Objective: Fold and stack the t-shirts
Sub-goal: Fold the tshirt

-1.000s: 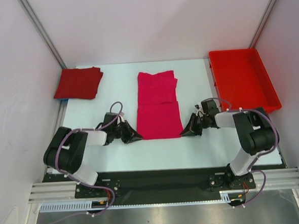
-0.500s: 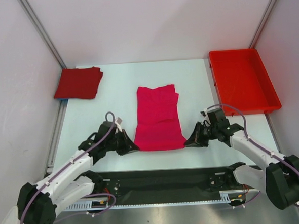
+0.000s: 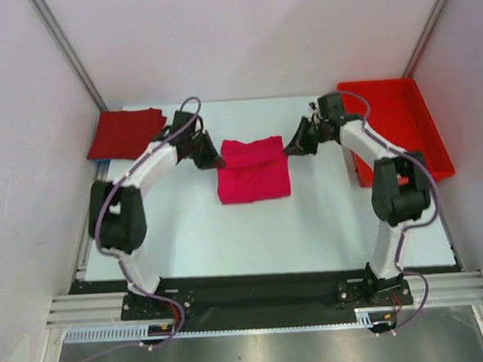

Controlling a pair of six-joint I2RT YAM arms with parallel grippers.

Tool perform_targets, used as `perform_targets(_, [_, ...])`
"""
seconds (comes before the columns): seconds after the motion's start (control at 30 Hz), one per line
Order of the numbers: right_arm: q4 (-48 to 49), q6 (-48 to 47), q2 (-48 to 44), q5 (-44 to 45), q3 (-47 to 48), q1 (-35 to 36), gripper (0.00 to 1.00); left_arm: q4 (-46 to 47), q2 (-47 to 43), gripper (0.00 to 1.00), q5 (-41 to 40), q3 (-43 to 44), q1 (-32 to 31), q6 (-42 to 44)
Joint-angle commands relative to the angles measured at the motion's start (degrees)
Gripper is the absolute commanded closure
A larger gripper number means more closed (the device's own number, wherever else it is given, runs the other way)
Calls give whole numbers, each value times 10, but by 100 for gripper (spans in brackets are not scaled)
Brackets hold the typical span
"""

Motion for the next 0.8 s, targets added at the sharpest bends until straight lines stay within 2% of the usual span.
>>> perform_targets(0.0, [-22, -22, 89, -16, 138, -14, 100, -35, 84, 100, 19, 130, 17, 48])
perform_targets(0.1, [-25, -19, 166, -20, 224, -21, 100, -56, 164, 100, 23, 227, 28, 48])
perform_targets(0.2, [-37, -17, 241, -36, 311, -29, 100, -48, 221, 99, 38, 280, 38, 34])
perform_targets(0.4, [-30, -14, 333, -50, 390, -46, 100, -27, 322, 95, 75, 376, 51, 9])
perform_targets(0.43, [-22, -10, 337, -52, 396, -48, 100, -24, 334, 93, 78, 387, 51, 8])
perform_targets(0.47, [-4, -8, 343, -57, 401, -50, 100, -20, 344, 86, 84, 404, 51, 7])
perform_targets(0.53, [14, -10, 367, -62, 424, -56, 100, -12, 371, 81, 87, 418, 53, 6])
perform_targets(0.6, [30, -4, 406, -65, 450, -64, 91, 23, 379, 73, 75, 420, 56, 4])
perform_targets(0.63, [56, 3, 422, -66, 465, -69, 86, 32, 382, 65, 63, 421, 64, 3])
perform_targets(0.67, [70, 11, 436, -68, 498, -74, 80, 52, 383, 62, 46, 427, 70, 0])
perform_targets(0.73, [65, 31, 476, -59, 546, -93, 74, 60, 394, 56, 42, 448, 92, -10])
perform_targets(0.77, [56, 38, 487, -60, 599, -99, 71, 46, 396, 55, 39, 488, 98, -11])
